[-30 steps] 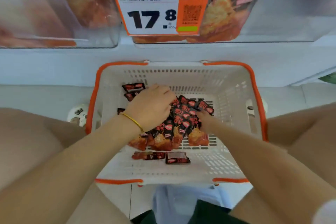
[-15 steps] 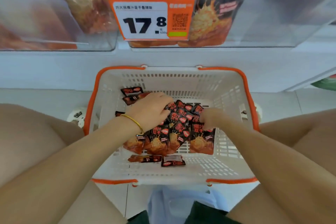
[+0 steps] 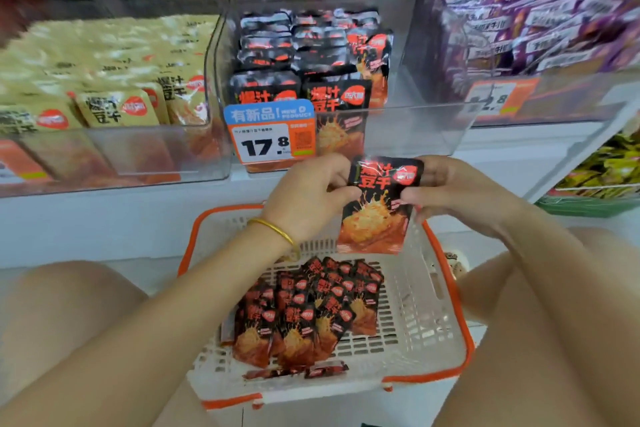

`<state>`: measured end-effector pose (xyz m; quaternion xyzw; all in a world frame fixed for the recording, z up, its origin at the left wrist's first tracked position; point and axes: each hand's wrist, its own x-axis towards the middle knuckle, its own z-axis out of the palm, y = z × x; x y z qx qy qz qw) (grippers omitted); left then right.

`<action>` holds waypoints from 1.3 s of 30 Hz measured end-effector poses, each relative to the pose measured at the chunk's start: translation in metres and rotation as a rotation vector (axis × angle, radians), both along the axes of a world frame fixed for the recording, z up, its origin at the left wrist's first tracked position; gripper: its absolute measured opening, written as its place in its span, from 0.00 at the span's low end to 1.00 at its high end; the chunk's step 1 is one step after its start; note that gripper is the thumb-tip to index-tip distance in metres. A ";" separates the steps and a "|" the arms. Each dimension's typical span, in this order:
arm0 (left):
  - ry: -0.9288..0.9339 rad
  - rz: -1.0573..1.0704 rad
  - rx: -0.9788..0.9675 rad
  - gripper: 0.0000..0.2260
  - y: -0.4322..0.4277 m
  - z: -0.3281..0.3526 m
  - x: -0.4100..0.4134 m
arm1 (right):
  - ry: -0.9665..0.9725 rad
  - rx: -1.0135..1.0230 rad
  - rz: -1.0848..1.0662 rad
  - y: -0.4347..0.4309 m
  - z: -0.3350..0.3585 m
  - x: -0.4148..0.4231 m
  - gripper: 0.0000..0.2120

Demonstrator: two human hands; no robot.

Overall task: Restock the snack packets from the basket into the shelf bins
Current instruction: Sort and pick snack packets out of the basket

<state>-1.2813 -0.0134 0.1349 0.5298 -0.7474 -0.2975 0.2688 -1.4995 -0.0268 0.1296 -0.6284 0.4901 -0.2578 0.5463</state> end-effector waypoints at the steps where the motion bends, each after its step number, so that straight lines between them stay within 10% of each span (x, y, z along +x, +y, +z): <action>1: 0.038 0.005 -0.038 0.09 -0.003 0.012 -0.002 | -0.014 -0.025 -0.007 0.005 0.005 -0.001 0.10; 6: 0.166 0.078 -0.255 0.04 -0.024 0.059 -0.016 | -0.185 -0.167 -0.199 -0.011 0.048 0.001 0.06; 9: -0.096 0.133 -0.553 0.06 -0.046 0.066 -0.011 | -0.207 -0.269 -0.419 -0.047 0.073 -0.003 0.03; 17: -0.734 0.159 -0.532 0.28 -0.079 0.039 0.000 | 0.458 -0.251 -0.424 -0.176 0.055 0.017 0.07; 39: -0.683 0.132 -0.743 0.21 -0.075 0.035 0.004 | 0.712 -0.230 -0.396 -0.191 0.049 0.040 0.17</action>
